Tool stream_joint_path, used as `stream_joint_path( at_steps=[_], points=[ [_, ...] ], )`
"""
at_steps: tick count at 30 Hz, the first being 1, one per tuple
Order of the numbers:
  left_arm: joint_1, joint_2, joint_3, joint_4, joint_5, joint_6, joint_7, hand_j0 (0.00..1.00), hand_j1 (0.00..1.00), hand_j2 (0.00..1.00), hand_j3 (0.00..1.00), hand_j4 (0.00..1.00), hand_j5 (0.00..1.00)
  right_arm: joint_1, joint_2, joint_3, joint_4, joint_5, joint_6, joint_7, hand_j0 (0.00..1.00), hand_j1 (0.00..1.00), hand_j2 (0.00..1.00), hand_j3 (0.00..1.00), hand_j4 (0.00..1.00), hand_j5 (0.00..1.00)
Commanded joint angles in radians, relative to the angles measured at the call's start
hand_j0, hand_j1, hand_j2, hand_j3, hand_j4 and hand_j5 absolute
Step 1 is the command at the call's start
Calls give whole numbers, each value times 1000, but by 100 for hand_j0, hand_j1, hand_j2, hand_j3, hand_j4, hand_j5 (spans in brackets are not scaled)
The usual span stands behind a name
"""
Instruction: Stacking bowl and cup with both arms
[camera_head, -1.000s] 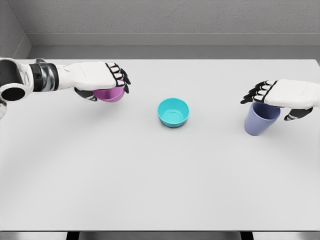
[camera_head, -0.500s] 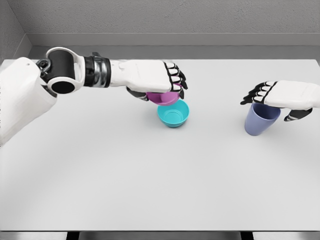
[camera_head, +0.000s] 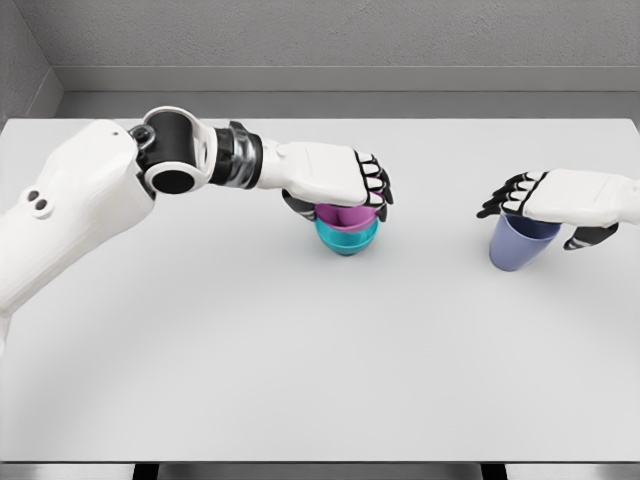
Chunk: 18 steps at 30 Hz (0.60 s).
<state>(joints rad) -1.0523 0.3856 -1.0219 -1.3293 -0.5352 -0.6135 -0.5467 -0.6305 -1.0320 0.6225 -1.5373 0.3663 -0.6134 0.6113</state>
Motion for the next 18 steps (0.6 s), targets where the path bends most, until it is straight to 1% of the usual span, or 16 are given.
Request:
stream_joint_path(
  at_steps=[1,2,4,6,9,14,18],
  points=[
    [0,-2,-10,7,4,3,-1,68,68,68,68,68,68,0,6,0,0,-4,3,0,100,100,100,100,100,100],
    [-2,-2,-26,10,4,3,-1,68,68,68,68,68,68,0,13,0,2,-4,3,0,100,100,100,100,100,100],
    [-2,-2,-26,19,4,3,-1,68,68,68,68,68,68,0,15,0,2,-4,3,0,100,100,100,100,100,100],
    [-2,-13,-26,53,4,3,-1,68,68,68,68,68,68,0,15,2,2,-4,3,0,100,100,100,100,100,100],
    [-2,-24,-27,62,-2,3,-1,68,68,68,68,68,68,0,24,2,3,16,3,0,100,100,100,100,100,100],
    [-2,-37,-26,71,-2,3,-1,68,68,68,68,68,68,0,24,8,3,16,3,0,100,100,100,100,100,100],
    [-3,-47,-40,107,-8,3,-1,69,69,69,69,69,69,2,24,10,3,16,3,0,100,100,100,100,100,100]
  ],
)
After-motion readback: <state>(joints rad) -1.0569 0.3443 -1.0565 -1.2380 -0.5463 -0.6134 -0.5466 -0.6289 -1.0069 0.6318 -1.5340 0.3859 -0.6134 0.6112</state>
